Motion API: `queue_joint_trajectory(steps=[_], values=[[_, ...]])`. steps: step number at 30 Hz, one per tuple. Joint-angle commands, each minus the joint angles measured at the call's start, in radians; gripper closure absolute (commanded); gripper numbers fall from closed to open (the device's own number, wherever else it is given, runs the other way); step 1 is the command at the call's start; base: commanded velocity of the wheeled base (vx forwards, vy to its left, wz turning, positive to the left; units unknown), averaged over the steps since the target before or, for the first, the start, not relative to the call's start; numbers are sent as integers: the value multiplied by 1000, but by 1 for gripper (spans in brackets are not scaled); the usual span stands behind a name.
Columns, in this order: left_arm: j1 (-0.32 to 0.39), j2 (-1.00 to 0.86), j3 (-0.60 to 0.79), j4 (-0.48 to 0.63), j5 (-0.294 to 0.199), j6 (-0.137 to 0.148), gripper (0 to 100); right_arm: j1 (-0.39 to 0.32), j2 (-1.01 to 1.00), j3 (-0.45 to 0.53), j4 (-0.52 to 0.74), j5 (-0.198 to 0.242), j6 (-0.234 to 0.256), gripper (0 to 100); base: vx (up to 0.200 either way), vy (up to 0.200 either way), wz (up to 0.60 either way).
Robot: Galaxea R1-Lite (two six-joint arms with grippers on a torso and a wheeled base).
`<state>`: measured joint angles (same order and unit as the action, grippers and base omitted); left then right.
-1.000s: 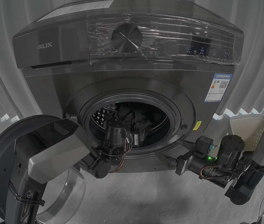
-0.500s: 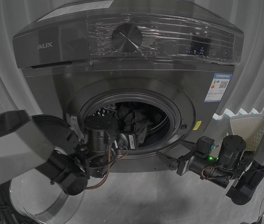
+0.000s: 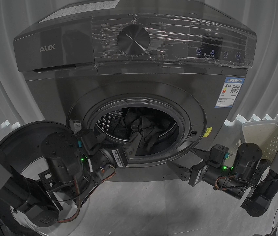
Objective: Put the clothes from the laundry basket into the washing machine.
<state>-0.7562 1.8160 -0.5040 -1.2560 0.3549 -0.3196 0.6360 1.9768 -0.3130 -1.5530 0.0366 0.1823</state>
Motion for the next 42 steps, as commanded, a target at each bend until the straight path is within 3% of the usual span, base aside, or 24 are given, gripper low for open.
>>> queue_joint_trajectory(steps=[1,4,6,12,16,20,25,31,33,42], values=[[-9,3,71,-91,9,16,0,4,-1,6,-7,0,0,0,0,0,0],[-6,13,93,-115,16,34,0,2,-1,6,-7,-1,0,0,0,0,0],[-2,8,124,-135,26,65,0,2,-4,6,-7,-1,0,0,0,0,0],[0,0,177,-214,30,76,0,2,-3,8,-7,-1,0,0,0,0,0],[3,0,208,-226,32,119,0,-1,-12,11,-6,-1,0,0,-150,0,0],[9,-17,220,-244,50,125,0,-5,-21,18,-7,-1,0,0,-200,0,0],[20,-70,231,-250,99,154,0,-10,-118,71,-4,-6,-6,0,-200,0,0],[24,-135,305,-255,108,178,0,-33,-199,97,-2,-32,-4,0,0,0,0],[23,-153,337,-257,108,180,0,-39,-277,161,-2,-53,-3,0,-200,0,0],[41,-326,446,-264,110,189,0,-117,-487,310,2,-55,-23,0,-200,0,0]])
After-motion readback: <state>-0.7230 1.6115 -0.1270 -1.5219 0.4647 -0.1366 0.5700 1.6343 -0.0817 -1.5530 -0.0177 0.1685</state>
